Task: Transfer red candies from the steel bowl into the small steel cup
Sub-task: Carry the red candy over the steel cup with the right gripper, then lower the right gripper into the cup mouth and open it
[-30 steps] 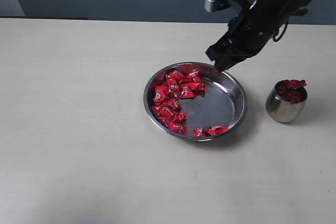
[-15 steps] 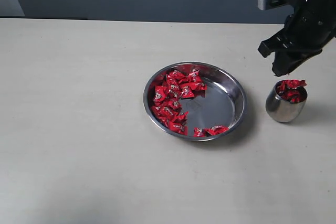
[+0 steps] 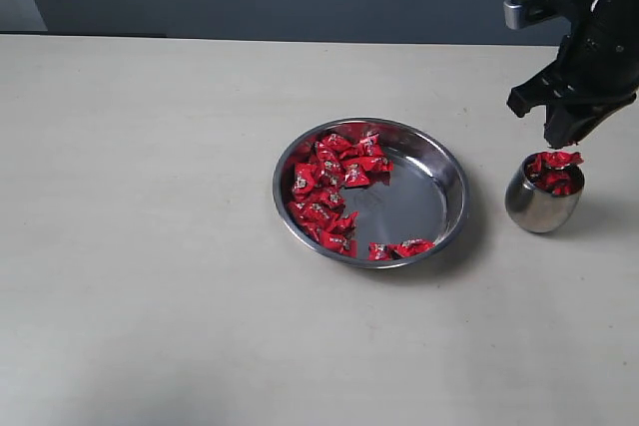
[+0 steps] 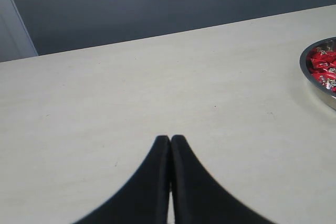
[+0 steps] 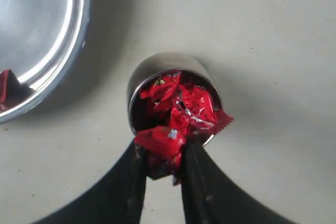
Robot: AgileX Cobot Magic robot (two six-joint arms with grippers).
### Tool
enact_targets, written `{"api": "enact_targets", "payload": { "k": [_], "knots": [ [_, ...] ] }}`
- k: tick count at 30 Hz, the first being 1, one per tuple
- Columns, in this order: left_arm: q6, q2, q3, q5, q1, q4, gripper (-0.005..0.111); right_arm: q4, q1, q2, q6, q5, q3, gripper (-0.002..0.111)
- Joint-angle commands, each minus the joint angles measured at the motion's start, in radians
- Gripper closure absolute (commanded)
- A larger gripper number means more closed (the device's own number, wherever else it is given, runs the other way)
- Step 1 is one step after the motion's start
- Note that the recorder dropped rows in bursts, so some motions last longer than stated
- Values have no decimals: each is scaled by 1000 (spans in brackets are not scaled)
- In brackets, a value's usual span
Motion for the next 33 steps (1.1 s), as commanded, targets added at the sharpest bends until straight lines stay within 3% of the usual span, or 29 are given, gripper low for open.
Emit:
{"api": "enact_targets", "payload": {
  "k": [1,33],
  "knots": [
    [-6,-4,-1,-4,-10,2,106,-14,-6,25,2,-22,1,109],
    [-6,-4,-1,-4,-10,2,106,-25,-6,64,9,-22,1,109]
  ]
}}
